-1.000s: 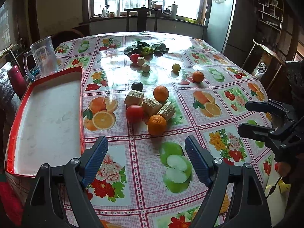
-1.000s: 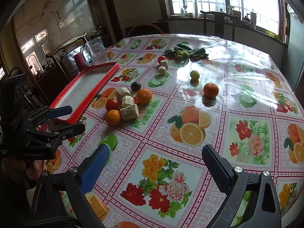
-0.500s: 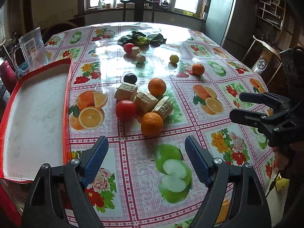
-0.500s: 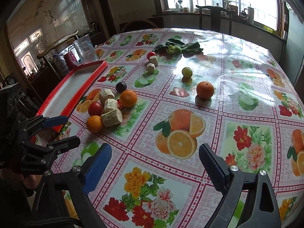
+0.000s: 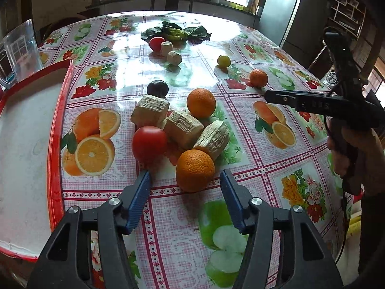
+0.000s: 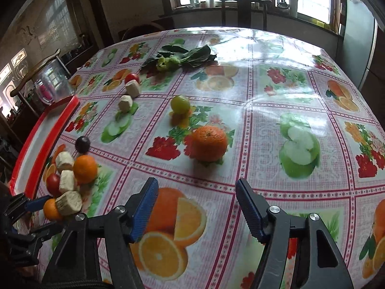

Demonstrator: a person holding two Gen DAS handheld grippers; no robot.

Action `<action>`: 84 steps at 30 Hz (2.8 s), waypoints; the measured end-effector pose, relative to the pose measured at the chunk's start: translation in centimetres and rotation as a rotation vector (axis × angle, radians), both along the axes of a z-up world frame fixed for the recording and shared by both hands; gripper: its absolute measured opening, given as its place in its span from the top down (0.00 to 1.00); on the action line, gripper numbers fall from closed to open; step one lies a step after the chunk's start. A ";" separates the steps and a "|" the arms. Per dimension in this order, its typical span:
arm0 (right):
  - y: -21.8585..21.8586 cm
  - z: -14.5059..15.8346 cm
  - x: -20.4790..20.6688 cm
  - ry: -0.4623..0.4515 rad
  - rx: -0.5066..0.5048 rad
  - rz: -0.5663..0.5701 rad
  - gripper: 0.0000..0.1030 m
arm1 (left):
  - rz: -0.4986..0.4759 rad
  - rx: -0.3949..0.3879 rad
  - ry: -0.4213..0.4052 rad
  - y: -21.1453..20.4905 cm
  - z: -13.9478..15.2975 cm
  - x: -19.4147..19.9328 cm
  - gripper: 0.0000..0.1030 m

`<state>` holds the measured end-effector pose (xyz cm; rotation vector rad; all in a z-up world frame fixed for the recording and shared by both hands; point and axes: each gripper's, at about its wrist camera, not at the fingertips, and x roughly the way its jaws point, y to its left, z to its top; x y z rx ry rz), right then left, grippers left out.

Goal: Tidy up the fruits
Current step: 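Grasp an orange with the left tool while the right tool grasps another orange, then carry both oranges over the white tray and open both tools to release them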

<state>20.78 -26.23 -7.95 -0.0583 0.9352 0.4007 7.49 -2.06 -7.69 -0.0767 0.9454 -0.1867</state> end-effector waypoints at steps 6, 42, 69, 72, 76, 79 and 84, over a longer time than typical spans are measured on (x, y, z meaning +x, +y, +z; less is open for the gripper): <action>1.1 -0.7 2.7 -0.038 -0.027 -0.019 0.50 | -0.013 -0.031 -0.001 0.4 0.0 0.5 0.64; 13.1 3.9 -14.1 0.013 0.133 0.281 0.66 | 0.132 -0.143 -0.102 10.1 3.4 -7.1 0.74; 28.3 3.5 -16.2 0.052 0.126 0.522 0.66 | 0.365 -0.069 -0.102 22.3 3.0 -9.8 0.74; 29.1 3.0 -15.9 0.064 0.109 0.529 0.66 | 0.371 -0.064 -0.083 22.9 2.3 -9.5 0.74; 29.7 2.4 -15.4 0.081 0.087 0.531 0.66 | 0.366 -0.058 -0.070 23.2 1.8 -9.2 0.74; 30.2 2.0 -15.2 0.090 0.066 0.539 0.66 | 0.357 -0.054 -0.056 23.4 1.5 -8.9 0.74; 31.4 1.5 -14.9 0.099 0.029 0.562 0.66 | 0.351 -0.036 -0.031 23.6 0.8 -8.3 0.74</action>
